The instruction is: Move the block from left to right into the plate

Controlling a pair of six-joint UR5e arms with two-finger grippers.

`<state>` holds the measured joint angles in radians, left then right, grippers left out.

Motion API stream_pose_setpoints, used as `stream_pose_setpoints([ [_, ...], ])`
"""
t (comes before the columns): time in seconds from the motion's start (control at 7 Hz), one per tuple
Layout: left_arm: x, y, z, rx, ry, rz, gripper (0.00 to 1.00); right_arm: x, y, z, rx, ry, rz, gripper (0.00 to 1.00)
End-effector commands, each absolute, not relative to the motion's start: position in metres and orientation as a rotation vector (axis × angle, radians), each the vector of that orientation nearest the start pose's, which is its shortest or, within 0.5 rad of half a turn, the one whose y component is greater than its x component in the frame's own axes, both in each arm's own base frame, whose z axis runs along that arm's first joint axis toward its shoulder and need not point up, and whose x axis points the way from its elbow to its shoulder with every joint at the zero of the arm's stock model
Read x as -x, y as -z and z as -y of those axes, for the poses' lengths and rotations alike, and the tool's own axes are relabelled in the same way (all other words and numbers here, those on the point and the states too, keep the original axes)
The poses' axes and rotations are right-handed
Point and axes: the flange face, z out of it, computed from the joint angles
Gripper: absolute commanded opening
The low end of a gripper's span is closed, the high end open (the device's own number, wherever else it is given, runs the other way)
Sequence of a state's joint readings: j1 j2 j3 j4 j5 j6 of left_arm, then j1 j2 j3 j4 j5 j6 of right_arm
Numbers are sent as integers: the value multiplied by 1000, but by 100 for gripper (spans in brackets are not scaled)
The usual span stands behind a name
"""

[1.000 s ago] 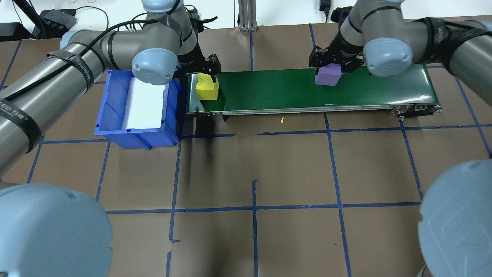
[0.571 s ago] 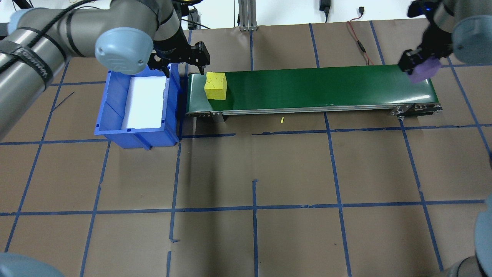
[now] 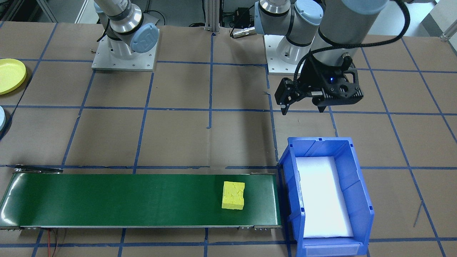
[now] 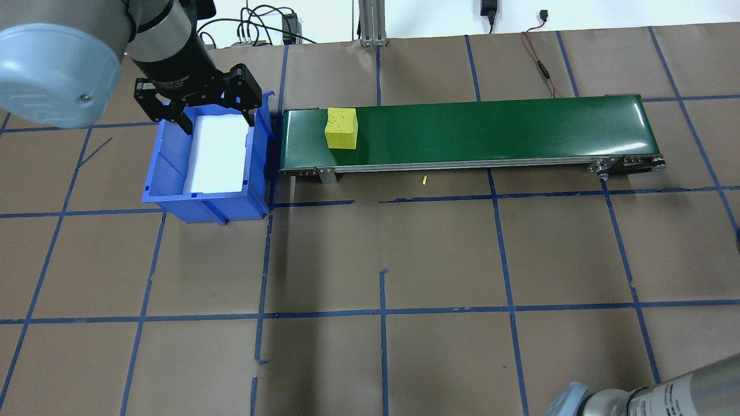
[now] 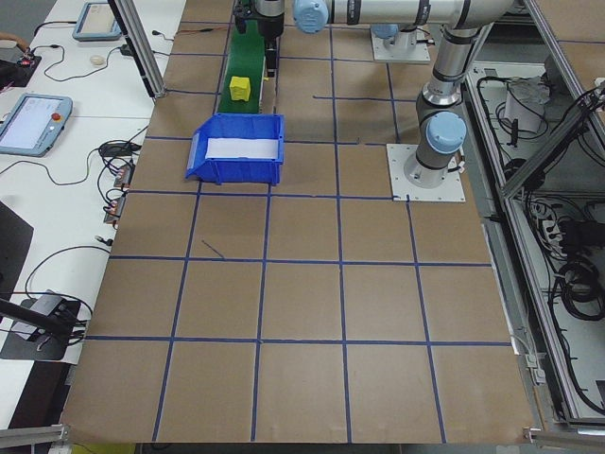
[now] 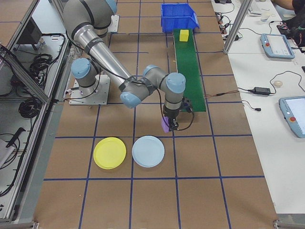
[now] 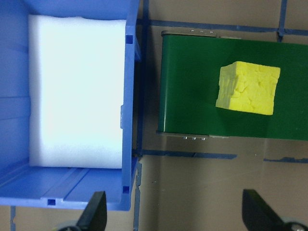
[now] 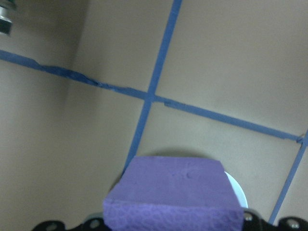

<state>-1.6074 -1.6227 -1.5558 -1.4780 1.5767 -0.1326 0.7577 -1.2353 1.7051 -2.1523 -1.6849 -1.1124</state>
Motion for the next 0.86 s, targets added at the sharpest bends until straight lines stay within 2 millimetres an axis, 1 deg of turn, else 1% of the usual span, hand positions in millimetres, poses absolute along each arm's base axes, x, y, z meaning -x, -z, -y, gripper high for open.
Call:
stream_pose_setpoints([
  [0.0,147,-493,497,116,102,-3106,100,410,-241,463,378,-98,-3237,42],
  [0.14,134,-494,487,40,12,-3001,100,433,-234,441,382,-106,-3215,66],
  [0.29,132,-501,488,-19,22,-3010,100,455,-226,419,325,-70,-3192,100],
  [0.43,134,-502,488,-11,20,-3069,100,454,-223,415,317,-74,-3185,100],
  [0.57,128,-504,489,3,26,-3106,100,451,-228,415,259,-53,-3189,100],
  [0.71,119,-508,490,29,38,-3118,100,440,-237,422,106,-46,-3197,100],
])
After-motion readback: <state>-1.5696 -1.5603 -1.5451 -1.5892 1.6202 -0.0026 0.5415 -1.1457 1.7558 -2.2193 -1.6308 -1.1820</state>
